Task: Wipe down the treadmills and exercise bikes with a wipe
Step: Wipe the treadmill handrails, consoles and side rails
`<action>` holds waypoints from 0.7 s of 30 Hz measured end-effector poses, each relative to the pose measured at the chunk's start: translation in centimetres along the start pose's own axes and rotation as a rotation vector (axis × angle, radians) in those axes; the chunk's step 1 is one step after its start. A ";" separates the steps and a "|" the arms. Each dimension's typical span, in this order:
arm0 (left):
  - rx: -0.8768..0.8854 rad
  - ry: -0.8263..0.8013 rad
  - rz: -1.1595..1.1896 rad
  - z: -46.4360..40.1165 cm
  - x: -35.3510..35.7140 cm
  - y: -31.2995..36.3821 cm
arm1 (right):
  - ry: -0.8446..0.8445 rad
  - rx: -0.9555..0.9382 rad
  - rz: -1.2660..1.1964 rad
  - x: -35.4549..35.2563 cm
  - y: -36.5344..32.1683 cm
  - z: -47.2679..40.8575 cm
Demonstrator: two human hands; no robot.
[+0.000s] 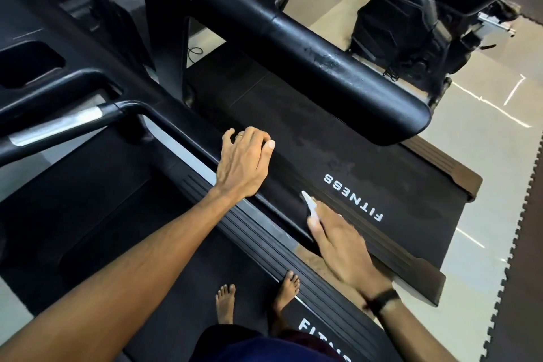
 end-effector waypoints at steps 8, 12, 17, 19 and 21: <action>-0.020 0.010 0.033 0.1 -0.2 0.0 | -0.128 -0.123 0.065 1.5 -6.6 -7.3; -0.033 0.030 0.065 0.1 -0.1 -0.2 | -0.030 -0.466 0.187 1.2 -3.9 -0.6; -0.045 0.037 0.045 0.0 0.1 -0.4 | 0.014 -0.342 -0.285 -0.5 0.6 0.7; -0.046 0.035 0.036 0.1 0.1 -0.3 | 0.095 -0.173 -0.473 -0.7 0.2 -1.8; -0.050 0.035 0.024 0.1 -0.1 -0.2 | 0.117 -0.030 -0.501 -0.5 -1.2 -5.1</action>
Point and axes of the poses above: each hand's wrist, its own z-axis away from the middle knuckle, its own x-axis out of the palm, y = z × x, the point moved 3 cm from there along -z, towards the middle knuckle, and after that the axes turned 1 degree about -y, right-handed, at the moved point
